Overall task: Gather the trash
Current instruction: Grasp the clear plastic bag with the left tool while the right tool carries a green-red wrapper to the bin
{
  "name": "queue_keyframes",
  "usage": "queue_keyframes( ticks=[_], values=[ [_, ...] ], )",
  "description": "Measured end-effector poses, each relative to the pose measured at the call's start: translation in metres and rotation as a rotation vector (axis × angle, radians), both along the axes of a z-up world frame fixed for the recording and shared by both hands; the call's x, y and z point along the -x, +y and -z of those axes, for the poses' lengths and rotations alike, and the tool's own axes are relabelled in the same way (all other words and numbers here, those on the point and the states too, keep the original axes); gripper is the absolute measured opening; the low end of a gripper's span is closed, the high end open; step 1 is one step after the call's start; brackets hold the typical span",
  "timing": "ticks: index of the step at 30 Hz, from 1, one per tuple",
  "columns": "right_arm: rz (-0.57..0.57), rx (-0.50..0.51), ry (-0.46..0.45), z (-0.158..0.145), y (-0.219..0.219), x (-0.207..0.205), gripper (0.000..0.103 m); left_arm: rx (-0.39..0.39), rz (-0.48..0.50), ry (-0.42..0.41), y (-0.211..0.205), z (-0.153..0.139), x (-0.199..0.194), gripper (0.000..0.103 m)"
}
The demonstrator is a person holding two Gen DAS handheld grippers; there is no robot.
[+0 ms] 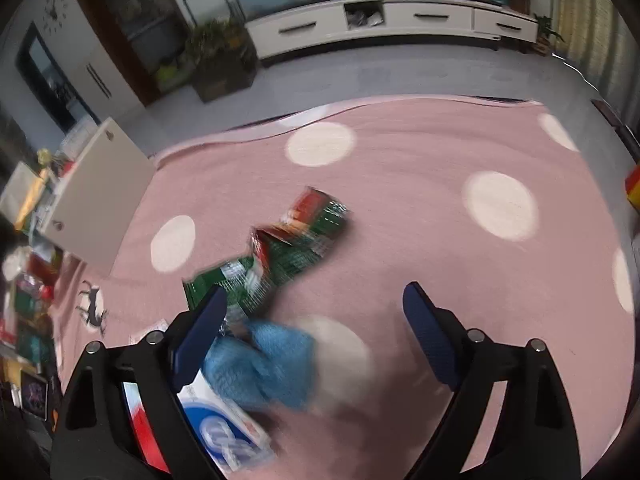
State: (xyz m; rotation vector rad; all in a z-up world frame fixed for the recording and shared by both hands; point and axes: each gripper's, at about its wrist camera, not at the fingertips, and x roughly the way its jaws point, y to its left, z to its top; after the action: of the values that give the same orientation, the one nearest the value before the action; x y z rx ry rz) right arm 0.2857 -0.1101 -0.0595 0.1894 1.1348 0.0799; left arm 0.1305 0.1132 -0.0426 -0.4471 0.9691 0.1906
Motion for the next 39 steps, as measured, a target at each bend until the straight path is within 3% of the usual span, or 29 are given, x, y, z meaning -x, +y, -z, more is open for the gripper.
queue_keyframes(
  ticks=[5,8,9,15,28,39],
  values=[
    [-0.005,0.065,0.056,0.029,0.026,-0.024,0.076,-0.005,0.023,0.003,-0.005,-0.001,-0.002,0.046],
    [-0.025,0.105,0.038,0.033,0.033,-0.021,0.059,0.035,0.044,0.000,-0.008,-0.001,-0.001,0.044],
    [-0.033,0.122,0.033,0.032,0.032,-0.018,0.048,0.046,0.052,0.000,-0.009,-0.001,-0.001,0.044],
    [-0.022,0.121,0.048,0.025,0.004,0.003,0.029,0.101,0.124,0.008,-0.036,0.000,0.009,0.043],
    [0.041,0.077,0.060,-0.001,-0.110,0.101,0.027,0.107,0.280,0.002,-0.126,-0.013,0.034,0.043],
    [0.141,0.081,-0.061,-0.037,-0.183,0.173,0.027,0.047,0.377,-0.006,-0.197,-0.025,0.050,0.043]
  ],
)
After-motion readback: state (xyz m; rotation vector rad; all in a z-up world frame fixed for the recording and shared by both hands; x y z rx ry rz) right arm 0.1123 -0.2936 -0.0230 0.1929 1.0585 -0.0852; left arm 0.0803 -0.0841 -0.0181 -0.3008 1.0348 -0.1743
